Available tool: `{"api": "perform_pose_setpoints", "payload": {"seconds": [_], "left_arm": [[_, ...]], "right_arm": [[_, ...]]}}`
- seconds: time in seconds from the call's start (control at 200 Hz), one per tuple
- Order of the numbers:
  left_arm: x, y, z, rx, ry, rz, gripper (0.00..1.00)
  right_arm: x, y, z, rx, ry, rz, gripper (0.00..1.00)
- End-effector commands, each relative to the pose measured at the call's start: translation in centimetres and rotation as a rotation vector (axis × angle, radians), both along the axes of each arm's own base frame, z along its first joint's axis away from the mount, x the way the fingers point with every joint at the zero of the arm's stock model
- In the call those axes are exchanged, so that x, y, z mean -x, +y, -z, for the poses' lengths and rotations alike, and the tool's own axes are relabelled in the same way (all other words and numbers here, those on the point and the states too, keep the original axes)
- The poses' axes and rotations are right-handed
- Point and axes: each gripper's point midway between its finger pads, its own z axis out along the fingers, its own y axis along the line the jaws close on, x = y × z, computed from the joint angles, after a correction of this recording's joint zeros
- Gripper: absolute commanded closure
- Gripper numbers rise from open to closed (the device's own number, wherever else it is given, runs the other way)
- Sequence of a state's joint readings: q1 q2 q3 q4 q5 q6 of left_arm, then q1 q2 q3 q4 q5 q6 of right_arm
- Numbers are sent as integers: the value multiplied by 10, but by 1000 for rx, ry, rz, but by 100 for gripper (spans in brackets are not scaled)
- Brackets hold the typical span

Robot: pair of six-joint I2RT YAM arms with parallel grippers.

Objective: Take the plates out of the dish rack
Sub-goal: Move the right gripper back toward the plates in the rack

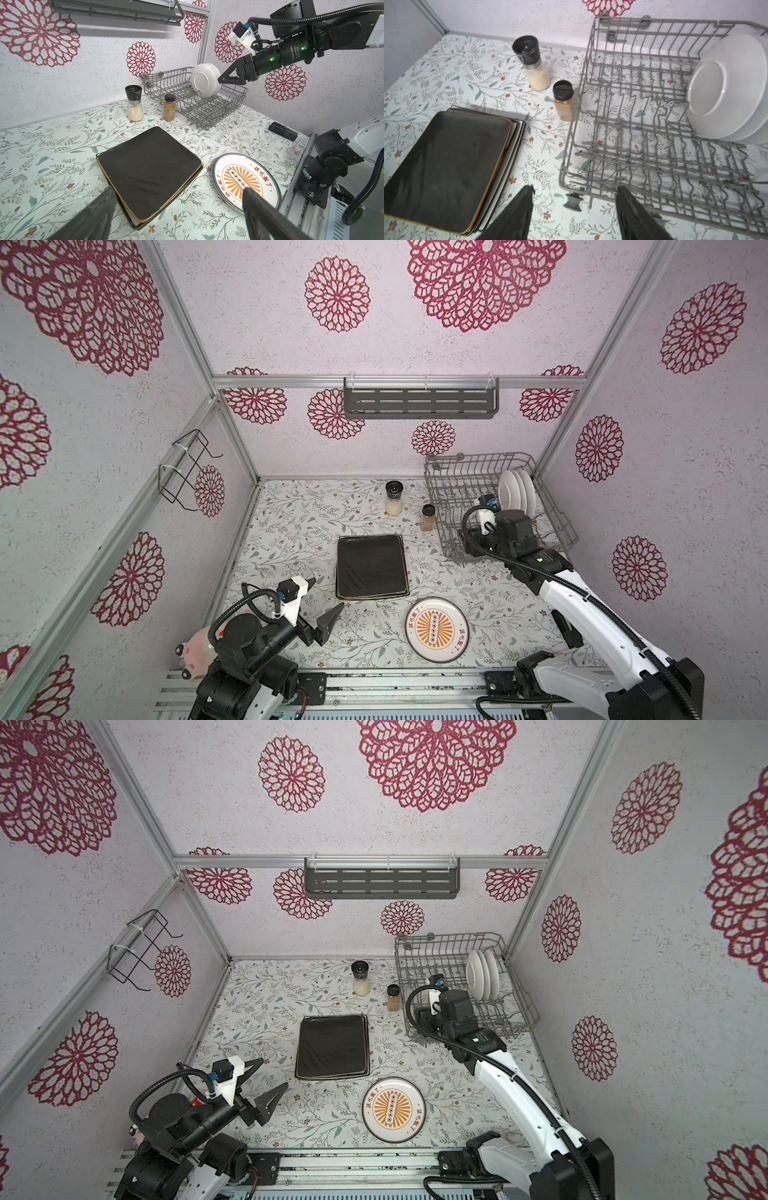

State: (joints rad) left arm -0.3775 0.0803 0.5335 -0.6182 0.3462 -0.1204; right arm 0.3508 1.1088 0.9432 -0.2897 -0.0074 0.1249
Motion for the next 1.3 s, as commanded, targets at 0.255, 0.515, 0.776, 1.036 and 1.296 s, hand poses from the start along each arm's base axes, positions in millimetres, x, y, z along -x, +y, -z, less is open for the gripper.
{"api": "perform_pose_setpoints", "payload": {"seconds": [0.255, 0.515, 0.776, 1.036, 1.296], "left_arm": [[-4, 0, 3, -19, -3, -4, 3], [-7, -2, 7, -27, 18, -4, 3], [-12, -2, 13, -43, 51, -12, 3], [-20, -2, 21, -59, 96, -28, 3], [-28, -7, 34, -75, 163, -24, 3]], "right_arm": [[-43, -87, -79, -216, -228, 99, 34], [-66, -151, -81, -246, -242, 233, 35], [-94, -196, -56, -337, -218, 302, 35], [-124, -225, -28, -395, -177, 303, 37], [-154, -239, 8, -400, -134, 296, 43]]}}
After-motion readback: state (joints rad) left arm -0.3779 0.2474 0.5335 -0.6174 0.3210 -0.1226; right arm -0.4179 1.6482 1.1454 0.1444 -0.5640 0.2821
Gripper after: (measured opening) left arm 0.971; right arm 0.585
